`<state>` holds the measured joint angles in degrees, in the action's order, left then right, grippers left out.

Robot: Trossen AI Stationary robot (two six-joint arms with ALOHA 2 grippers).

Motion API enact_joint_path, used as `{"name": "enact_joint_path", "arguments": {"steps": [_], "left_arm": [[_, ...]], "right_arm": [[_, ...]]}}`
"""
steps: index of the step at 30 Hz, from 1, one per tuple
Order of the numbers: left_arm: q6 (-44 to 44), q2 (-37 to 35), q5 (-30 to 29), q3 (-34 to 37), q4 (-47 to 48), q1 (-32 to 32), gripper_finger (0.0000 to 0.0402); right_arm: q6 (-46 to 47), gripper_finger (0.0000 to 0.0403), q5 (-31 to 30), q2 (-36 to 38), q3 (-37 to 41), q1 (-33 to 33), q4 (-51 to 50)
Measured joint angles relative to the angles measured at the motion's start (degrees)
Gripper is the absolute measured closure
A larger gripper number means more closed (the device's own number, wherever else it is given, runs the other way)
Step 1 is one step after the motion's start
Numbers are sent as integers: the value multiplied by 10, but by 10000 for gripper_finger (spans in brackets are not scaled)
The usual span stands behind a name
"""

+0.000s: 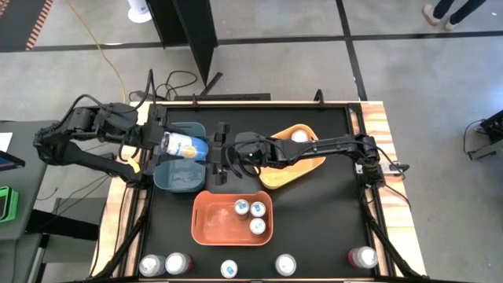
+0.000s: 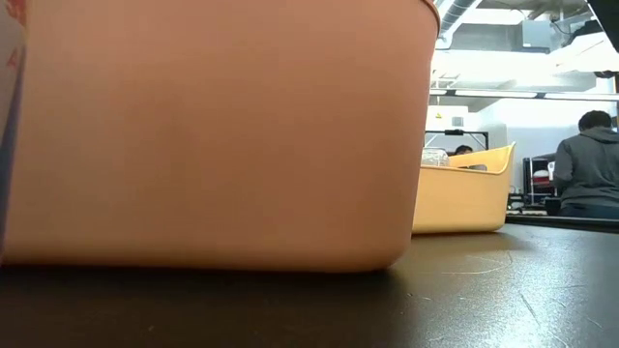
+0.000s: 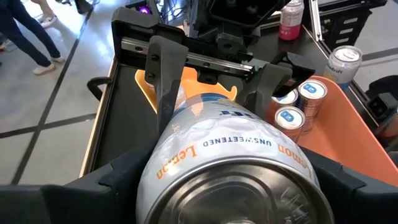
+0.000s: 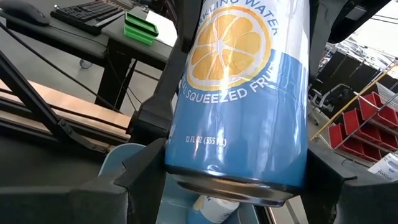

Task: Sort soda cans
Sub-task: Put the blue soda can into the blue bin

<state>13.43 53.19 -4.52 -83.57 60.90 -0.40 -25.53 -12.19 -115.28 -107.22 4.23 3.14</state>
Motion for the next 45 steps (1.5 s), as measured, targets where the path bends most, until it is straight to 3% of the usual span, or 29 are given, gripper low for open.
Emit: {"name": "enact_joint_path", "arguments": {"steps": [14, 28, 37, 45], "left_arm": [[10, 0, 0, 0, -2, 0, 108], [9, 9, -20, 4, 3, 0, 108], [-4, 28, -45, 3, 16, 0, 108], [-60, 65, -112, 1, 50, 5, 108]], "right_arm": [[0, 110, 0, 0, 0, 0, -2], [7, 8, 10, 7, -5, 3, -5], [-13, 4, -32, 13, -2, 14, -54], [-33, 5, -45, 97, -2, 34, -177]]}}
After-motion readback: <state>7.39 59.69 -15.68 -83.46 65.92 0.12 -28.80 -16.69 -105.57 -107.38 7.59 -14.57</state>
